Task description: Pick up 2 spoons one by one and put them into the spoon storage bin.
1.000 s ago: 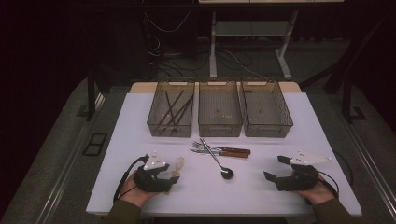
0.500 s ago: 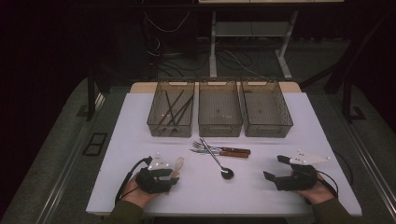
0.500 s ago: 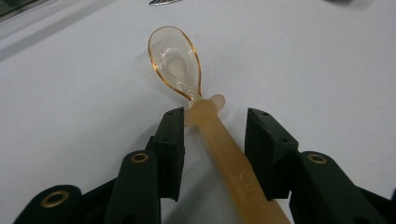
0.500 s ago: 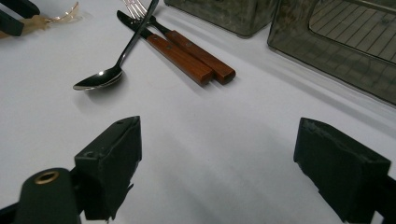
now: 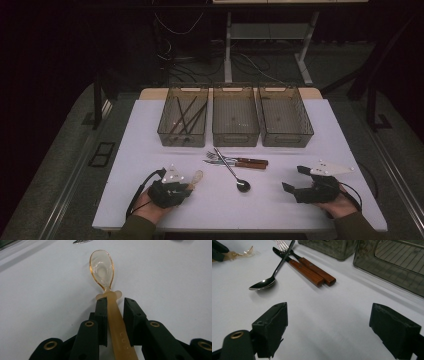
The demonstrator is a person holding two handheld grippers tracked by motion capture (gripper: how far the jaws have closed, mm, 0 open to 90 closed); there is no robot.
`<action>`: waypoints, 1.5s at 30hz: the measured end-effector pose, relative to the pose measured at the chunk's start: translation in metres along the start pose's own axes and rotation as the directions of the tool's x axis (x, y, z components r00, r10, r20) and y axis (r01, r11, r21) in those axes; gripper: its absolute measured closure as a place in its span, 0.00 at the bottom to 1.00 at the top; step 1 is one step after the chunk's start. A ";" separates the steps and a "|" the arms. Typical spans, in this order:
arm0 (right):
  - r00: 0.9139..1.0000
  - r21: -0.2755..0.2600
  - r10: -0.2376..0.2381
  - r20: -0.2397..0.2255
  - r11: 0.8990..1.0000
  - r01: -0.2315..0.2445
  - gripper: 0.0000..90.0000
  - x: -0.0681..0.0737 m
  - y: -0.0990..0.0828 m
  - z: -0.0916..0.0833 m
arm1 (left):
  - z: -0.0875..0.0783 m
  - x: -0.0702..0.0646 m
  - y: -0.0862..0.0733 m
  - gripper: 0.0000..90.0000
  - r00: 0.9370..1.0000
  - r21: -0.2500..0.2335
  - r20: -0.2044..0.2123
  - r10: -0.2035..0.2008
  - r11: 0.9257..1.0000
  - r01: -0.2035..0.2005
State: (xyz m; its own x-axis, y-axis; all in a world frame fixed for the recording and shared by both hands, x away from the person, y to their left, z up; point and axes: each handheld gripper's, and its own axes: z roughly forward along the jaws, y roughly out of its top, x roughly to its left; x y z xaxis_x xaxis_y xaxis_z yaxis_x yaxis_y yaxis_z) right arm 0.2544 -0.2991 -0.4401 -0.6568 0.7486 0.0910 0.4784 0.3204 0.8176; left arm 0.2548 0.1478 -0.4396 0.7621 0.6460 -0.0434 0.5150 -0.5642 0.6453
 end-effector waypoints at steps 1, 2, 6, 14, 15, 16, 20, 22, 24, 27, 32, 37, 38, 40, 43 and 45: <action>1.000 -0.001 0.001 0.000 1.000 -0.001 0.17 0.000 0.000 0.000 | 0.000 0.000 0.000 0.82 1.000 0.000 0.001 0.001 1.000 -0.001; 1.000 -0.001 0.001 0.000 1.000 -0.001 0.17 0.000 0.000 0.000 | 0.001 0.000 0.001 0.83 1.000 0.001 0.003 0.000 1.000 0.000; 1.000 -0.004 0.006 0.002 1.000 -0.006 0.17 -0.001 0.000 0.000 | 0.001 0.001 0.002 0.86 1.000 0.002 0.012 -0.003 1.000 0.003; 1.000 -0.010 0.008 -0.004 1.000 -0.008 0.17 0.000 0.001 -0.001 | 0.000 0.003 0.002 0.86 1.000 -0.019 0.019 -0.022 1.000 0.022; 1.000 -0.010 0.007 -0.005 1.000 -0.007 0.17 0.000 0.001 -0.001 | -0.001 0.004 0.002 0.87 0.999 -0.018 0.024 -0.028 0.999 0.029; 1.000 -0.009 0.005 -0.009 1.000 -0.005 0.17 0.000 0.001 -0.001 | -0.001 0.005 0.002 0.86 0.999 -0.018 0.024 -0.027 0.999 0.027; 1.000 -0.012 0.003 -0.012 1.000 -0.003 0.17 0.001 0.001 0.000 | -0.003 0.006 0.003 0.86 0.999 -0.035 0.046 -0.022 0.999 0.024; 1.000 -0.014 0.003 -0.015 1.000 -0.004 0.17 0.001 0.001 -0.001 | -0.004 0.007 0.004 0.86 0.998 -0.039 0.055 -0.008 0.999 0.011; 1.000 -0.019 0.001 -0.018 1.000 -0.002 0.17 0.001 0.001 -0.001 | -0.005 0.007 0.005 0.86 0.998 -0.047 0.068 -0.013 0.999 0.016; 1.000 -0.021 0.003 -0.029 1.000 -0.004 0.17 0.001 0.001 0.000 | -0.005 0.007 0.007 0.86 0.997 -0.051 0.079 0.001 0.999 0.003; 0.999 -0.014 0.005 -0.050 1.000 -0.006 0.14 0.002 0.001 0.002 | -0.006 0.008 0.012 0.86 0.996 -0.063 0.084 0.018 0.998 -0.012; 0.998 -0.006 0.015 -0.066 1.000 -0.015 0.14 0.002 0.000 0.004 | -0.007 0.011 0.016 0.86 0.995 -0.077 0.091 0.038 0.997 -0.031; 0.997 0.002 0.016 -0.070 1.000 -0.015 0.13 0.003 0.000 0.004 | -0.007 0.011 0.017 0.86 0.995 -0.081 0.094 0.038 0.996 -0.030; 0.997 0.012 0.019 -0.077 1.000 -0.018 0.12 0.003 -0.001 0.006 | -0.007 0.012 0.020 0.86 0.994 -0.088 0.101 0.037 0.996 -0.028; 0.994 0.020 0.023 -0.103 1.000 -0.021 0.03 0.003 -0.001 0.008 | -0.006 0.015 0.022 0.86 0.993 -0.091 0.111 0.043 0.995 -0.033; 0.993 0.034 0.030 -0.110 0.999 -0.027 0.03 0.004 -0.001 0.009 | -0.005 0.016 0.024 0.86 0.992 -0.099 0.117 0.038 0.995 -0.027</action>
State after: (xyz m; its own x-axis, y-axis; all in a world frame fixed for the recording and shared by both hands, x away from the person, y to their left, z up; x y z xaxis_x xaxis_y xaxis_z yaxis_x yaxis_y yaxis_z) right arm 0.2570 -0.2907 -0.4456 -0.7021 0.6896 0.1776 0.5154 0.3200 0.7950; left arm 0.2771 0.1472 -0.4207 0.8217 0.5597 -0.1074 0.4531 -0.5274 0.7187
